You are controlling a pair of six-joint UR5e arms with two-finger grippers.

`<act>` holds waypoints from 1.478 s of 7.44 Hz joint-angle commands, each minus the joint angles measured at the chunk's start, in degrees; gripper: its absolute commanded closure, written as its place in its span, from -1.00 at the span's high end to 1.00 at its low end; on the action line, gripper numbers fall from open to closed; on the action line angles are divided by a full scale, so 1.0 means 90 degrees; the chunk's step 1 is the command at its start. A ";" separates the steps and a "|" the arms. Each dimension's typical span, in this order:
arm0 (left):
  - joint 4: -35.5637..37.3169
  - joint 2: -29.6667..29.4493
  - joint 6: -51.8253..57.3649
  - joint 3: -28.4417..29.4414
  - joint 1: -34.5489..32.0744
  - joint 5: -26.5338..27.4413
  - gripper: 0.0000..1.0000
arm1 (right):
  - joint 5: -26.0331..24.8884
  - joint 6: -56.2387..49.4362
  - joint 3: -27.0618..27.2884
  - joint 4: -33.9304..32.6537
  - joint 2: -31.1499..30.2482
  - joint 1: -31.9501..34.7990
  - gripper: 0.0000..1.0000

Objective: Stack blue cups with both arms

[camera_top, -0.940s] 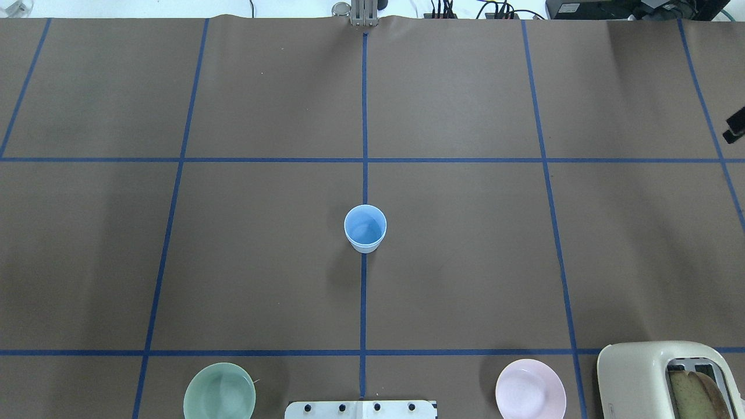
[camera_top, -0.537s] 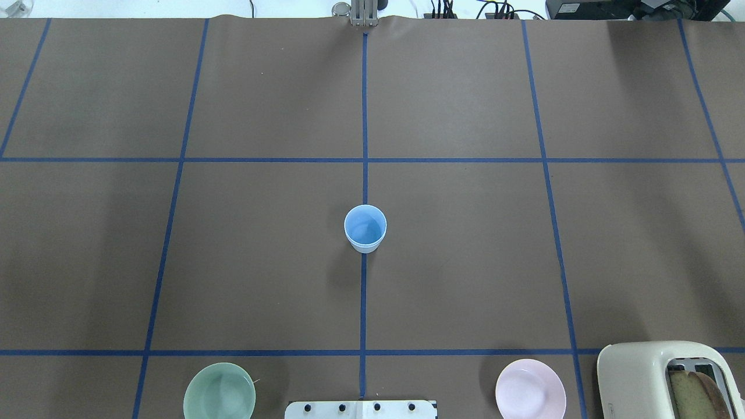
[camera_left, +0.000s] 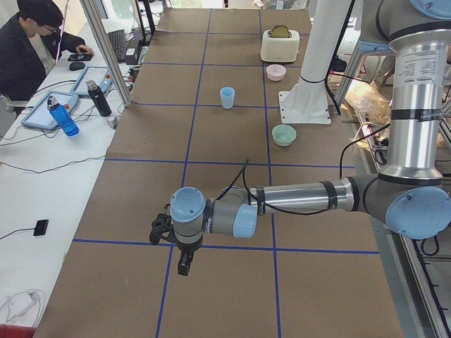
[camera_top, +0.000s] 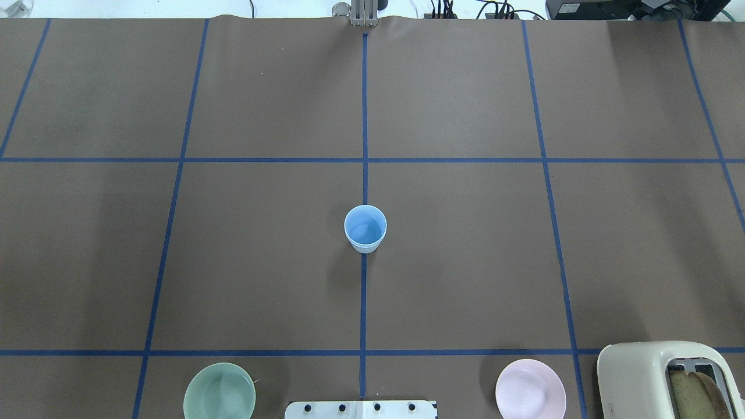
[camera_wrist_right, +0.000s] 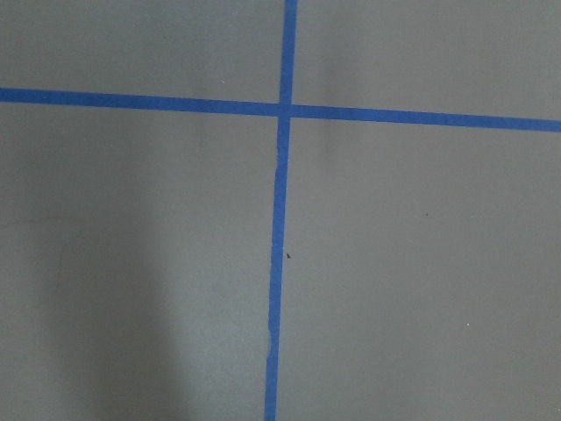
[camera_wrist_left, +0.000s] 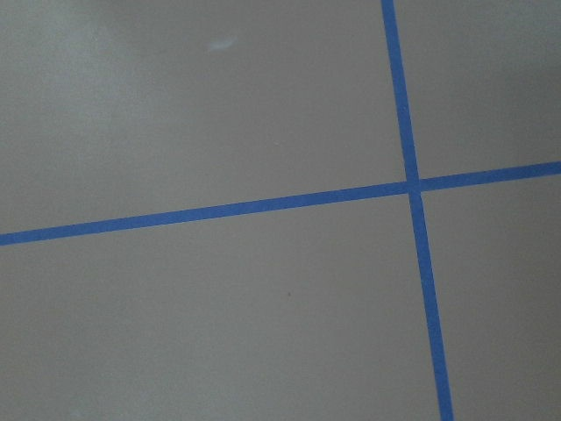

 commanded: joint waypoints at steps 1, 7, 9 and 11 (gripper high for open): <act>-0.0051 0.0045 -0.0008 -0.0021 0.0000 -0.0041 0.98 | 0.0038 0.0037 -0.0105 0.0382 -0.0097 0.0037 1.00; -0.0090 0.0133 -0.0008 -0.0011 0.0000 -0.0402 0.98 | 0.0038 0.0037 -0.0105 0.0393 -0.0038 0.0037 1.00; -0.0090 0.0142 -0.0008 -0.0001 0.0000 -0.0402 0.98 | 0.0038 0.0027 -0.0105 0.0393 -0.0038 0.0028 1.00; -0.0090 0.0133 -0.0008 -0.0001 0.0000 -0.0402 0.98 | 0.0038 0.0027 -0.0115 0.0393 -0.0048 0.0027 1.00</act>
